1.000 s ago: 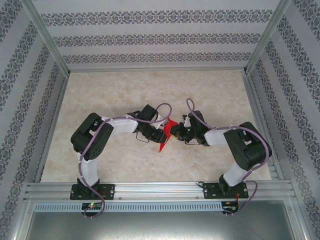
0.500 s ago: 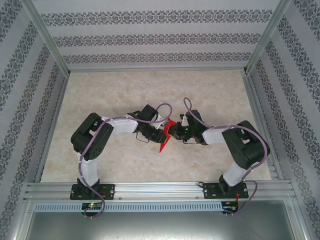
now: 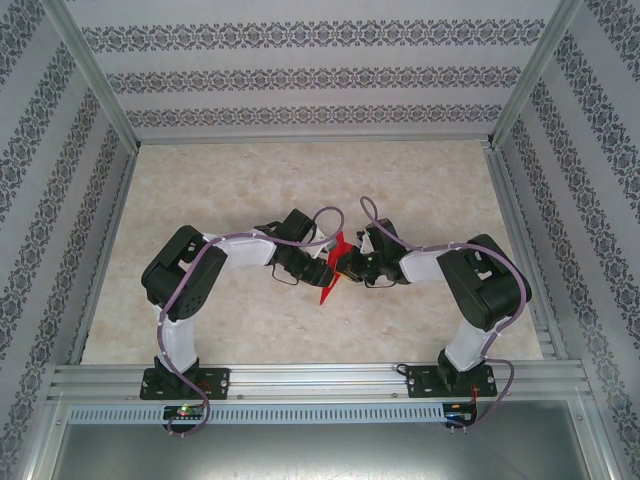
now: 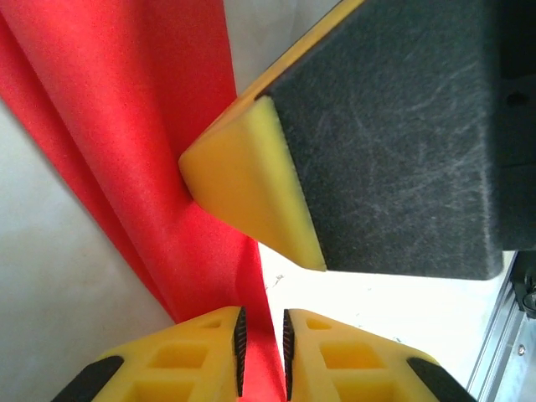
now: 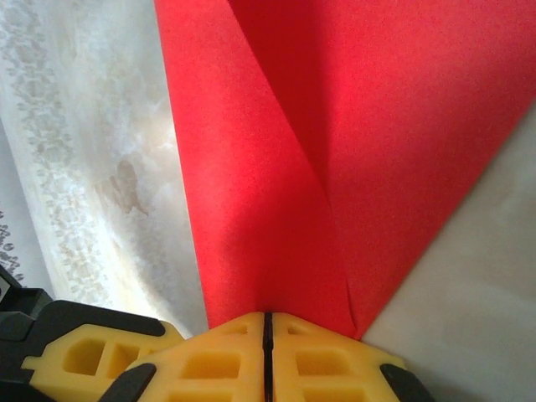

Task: Fold a paper plane with a square sheet of paper (pick it up from the middle)
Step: Fold the wing for the fifth time at the center of the table.

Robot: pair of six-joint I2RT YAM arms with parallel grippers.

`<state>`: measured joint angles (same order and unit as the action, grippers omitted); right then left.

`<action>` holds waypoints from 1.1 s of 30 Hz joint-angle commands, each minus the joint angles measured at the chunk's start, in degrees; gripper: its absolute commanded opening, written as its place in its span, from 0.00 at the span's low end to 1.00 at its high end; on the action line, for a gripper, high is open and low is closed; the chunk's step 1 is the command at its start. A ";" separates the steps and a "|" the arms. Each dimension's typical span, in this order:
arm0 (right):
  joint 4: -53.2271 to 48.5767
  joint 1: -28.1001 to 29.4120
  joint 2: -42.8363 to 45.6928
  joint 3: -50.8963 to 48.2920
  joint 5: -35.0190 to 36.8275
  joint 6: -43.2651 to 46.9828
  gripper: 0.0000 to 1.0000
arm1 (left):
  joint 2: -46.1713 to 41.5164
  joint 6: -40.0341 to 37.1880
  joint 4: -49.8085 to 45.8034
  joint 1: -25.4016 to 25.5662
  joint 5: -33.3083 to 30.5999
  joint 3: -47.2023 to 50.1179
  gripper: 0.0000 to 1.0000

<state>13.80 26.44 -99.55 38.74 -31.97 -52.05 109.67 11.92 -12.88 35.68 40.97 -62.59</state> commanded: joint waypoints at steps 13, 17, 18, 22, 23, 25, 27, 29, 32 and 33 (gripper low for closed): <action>-7.69 1.07 -2.64 1.11 4.93 4.67 0.09 | -5.09 10.66 5.31 2.08 -2.84 4.40 0.19; -7.76 1.07 -2.97 1.12 5.05 4.85 0.08 | -4.73 10.78 5.74 3.03 -2.74 3.80 0.19; -7.67 1.07 -3.02 1.10 4.99 4.85 0.08 | -4.49 10.74 5.65 3.31 -2.57 3.62 0.18; -7.35 0.99 -3.03 0.72 4.92 4.77 0.08 | -2.21 9.99 3.81 3.87 -2.49 2.63 0.17; -7.37 1.05 -2.94 0.64 4.90 4.77 0.08 | -2.05 9.97 3.91 3.93 -2.55 2.74 0.17; -7.63 1.01 -2.77 0.61 4.98 4.94 0.08 | -1.94 9.72 3.83 4.04 -2.99 2.97 0.17; -7.41 0.90 -2.67 0.55 4.99 4.94 0.08 | -1.82 9.64 3.81 4.05 -3.09 3.07 0.17; -7.39 0.90 -2.59 0.51 5.05 4.94 0.08 | -1.50 9.70 4.00 4.08 -2.94 3.08 0.17; -7.65 0.94 -2.59 0.45 5.24 5.05 0.08 | -1.05 9.73 4.23 4.49 -2.74 2.80 0.17; -7.50 0.94 -2.58 0.37 5.25 5.04 0.08 | -0.97 9.74 4.35 4.71 -2.74 2.81 0.17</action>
<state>10.72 26.89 -99.90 40.38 -30.92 -48.84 107.33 21.56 -8.91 39.20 38.37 -58.85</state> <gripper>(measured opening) 0.083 0.170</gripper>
